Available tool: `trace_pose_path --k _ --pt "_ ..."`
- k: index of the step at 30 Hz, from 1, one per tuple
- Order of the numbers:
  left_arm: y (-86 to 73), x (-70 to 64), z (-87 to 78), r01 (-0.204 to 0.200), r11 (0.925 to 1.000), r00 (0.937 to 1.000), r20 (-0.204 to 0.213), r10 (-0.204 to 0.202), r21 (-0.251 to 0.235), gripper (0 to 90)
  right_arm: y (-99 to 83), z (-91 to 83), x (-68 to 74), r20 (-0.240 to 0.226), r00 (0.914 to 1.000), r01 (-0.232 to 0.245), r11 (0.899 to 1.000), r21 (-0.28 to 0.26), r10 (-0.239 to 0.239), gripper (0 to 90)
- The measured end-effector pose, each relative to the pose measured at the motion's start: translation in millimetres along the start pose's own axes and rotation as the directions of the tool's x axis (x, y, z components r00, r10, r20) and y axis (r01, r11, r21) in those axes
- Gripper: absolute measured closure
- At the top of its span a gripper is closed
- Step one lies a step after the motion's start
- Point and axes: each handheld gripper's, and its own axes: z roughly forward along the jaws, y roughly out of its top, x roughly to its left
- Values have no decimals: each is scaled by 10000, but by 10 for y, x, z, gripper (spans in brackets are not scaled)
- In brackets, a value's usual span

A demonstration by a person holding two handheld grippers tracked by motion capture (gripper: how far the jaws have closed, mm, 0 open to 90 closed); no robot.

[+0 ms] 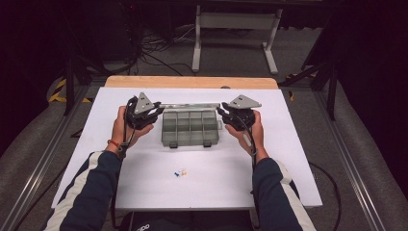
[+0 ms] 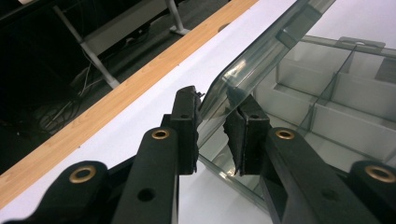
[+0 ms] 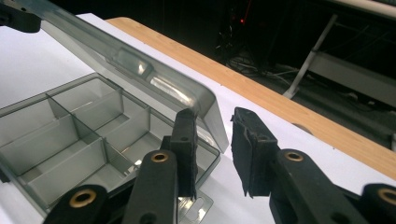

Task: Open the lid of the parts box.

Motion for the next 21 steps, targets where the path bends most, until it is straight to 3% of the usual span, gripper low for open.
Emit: trace_pose_path --k 9,14,17,21 --pt "18 106 109 457 9990 9989 135 -456 -21 750 52 108 -120 -21 9995 -301 9995 14 301 706" --pt "-35 172 226 672 9977 9976 176 -674 133 761 14 273 -219 -275 9972 -680 9969 387 690 677" --pt "-76 189 285 883 9959 9958 221 -887 191 765 -9 388 -259 -333 9976 -590 9963 627 612 656" --pt "-134 214 385 1017 9940 9943 278 -1029 407 774 -39 536 -307 -674 9928 -941 9928 741 991 653"
